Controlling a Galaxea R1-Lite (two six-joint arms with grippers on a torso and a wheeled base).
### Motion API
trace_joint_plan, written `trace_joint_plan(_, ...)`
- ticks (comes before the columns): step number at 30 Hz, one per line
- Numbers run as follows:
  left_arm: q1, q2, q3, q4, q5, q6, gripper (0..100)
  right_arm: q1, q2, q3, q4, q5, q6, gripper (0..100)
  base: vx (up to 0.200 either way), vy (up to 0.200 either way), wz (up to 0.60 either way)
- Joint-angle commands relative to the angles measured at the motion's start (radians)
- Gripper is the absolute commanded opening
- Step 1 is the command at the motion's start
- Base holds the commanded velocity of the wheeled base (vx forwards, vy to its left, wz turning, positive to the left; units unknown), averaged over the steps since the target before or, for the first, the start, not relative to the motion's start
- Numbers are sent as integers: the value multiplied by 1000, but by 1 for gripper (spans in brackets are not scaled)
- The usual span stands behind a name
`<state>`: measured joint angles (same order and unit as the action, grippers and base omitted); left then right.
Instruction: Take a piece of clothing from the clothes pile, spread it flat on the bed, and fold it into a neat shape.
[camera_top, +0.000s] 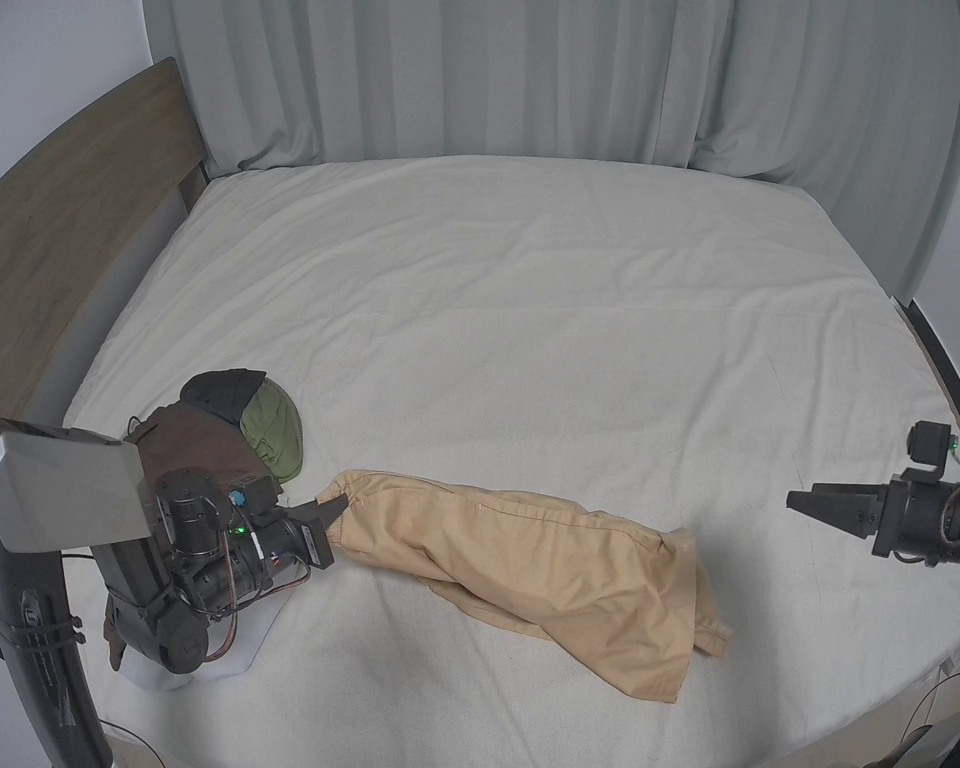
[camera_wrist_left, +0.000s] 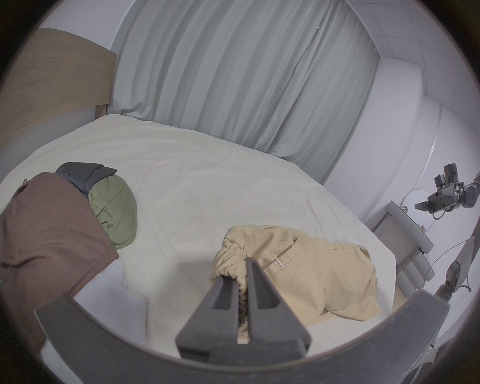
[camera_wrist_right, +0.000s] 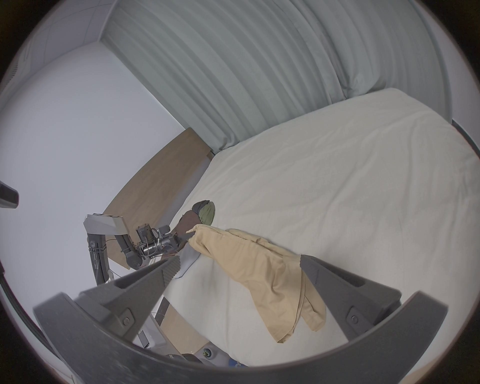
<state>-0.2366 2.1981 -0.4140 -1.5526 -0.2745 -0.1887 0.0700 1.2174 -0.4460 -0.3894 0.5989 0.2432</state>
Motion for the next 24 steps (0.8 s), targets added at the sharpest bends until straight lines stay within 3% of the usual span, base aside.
trace_joint_plan(1, 30, 26, 4, -1, -2, 3, 0, 8, 122, 26, -48, 7, 8, 100, 0, 0, 0)
trace_joint_plan(9, 33, 28, -2, -1, -3, 3, 0, 40, 264, 49, -157, 5, 31, 100, 0, 0, 0)
trace_joint_plan(16, 33, 26, 1, -1, -3, 3, 0, 74, 324, 52, -250, 5, 142, 100, 0, 0, 0)
trace_joint_plan(24, 33, 26, 0, -1, -5, 3, 0, 79, 398, 49, -301, 4, 150, 100, 0, 0, 0)
